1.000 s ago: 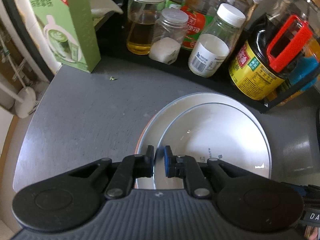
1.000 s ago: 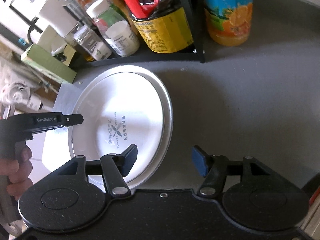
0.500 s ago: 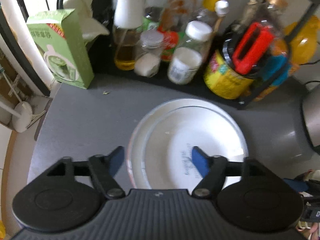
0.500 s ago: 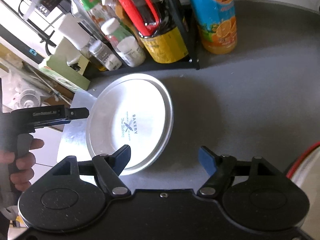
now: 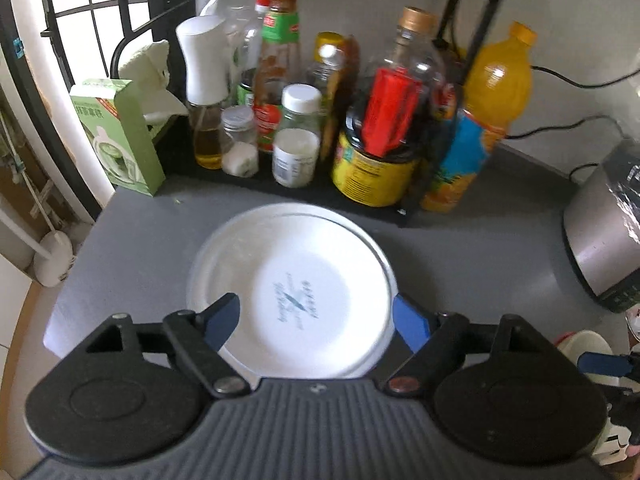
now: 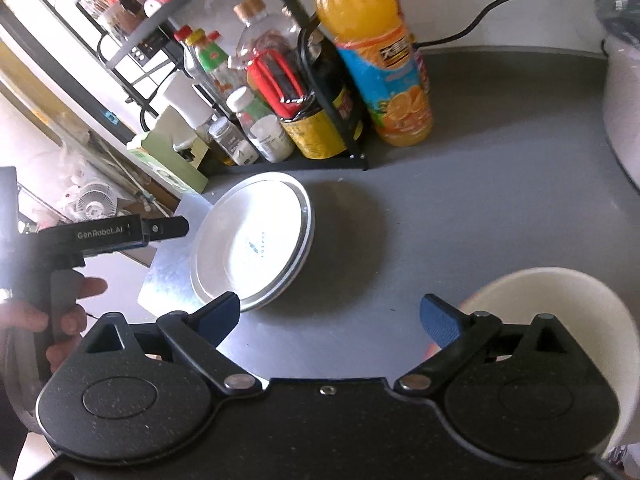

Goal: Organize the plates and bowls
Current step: 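Move both tools toward the red bowl holding the white bowls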

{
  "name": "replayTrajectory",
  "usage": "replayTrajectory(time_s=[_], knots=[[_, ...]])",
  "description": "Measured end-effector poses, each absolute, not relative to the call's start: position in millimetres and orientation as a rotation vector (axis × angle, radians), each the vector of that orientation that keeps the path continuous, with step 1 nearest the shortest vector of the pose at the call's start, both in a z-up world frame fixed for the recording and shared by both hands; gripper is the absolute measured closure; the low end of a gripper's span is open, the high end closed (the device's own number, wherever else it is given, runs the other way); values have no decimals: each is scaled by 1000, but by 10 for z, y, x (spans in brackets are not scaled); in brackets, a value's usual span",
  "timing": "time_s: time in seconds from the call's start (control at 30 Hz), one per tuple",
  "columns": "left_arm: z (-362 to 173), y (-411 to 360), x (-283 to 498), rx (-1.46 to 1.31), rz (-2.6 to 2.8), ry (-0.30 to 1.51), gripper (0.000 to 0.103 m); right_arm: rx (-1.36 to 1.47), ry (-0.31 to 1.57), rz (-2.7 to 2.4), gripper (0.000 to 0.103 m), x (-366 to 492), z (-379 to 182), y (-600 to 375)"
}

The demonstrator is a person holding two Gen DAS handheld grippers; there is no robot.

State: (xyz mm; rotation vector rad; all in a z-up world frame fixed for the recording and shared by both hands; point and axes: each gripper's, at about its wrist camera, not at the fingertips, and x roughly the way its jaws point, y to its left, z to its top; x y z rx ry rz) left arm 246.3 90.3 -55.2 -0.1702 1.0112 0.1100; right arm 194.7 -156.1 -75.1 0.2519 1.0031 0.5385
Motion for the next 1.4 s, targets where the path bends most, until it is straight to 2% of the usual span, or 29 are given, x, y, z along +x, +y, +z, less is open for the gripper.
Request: replayTrajectory(time_s=[0.57, 1.4], knots=[[-558, -344, 2034, -193, 36, 1002, 20, 252, 951, 531, 6, 1652, -709, -2502], [-809, -1031, 2096, -200, -46, 1023, 21, 323, 993, 384, 7, 1510, -1117, -3188]])
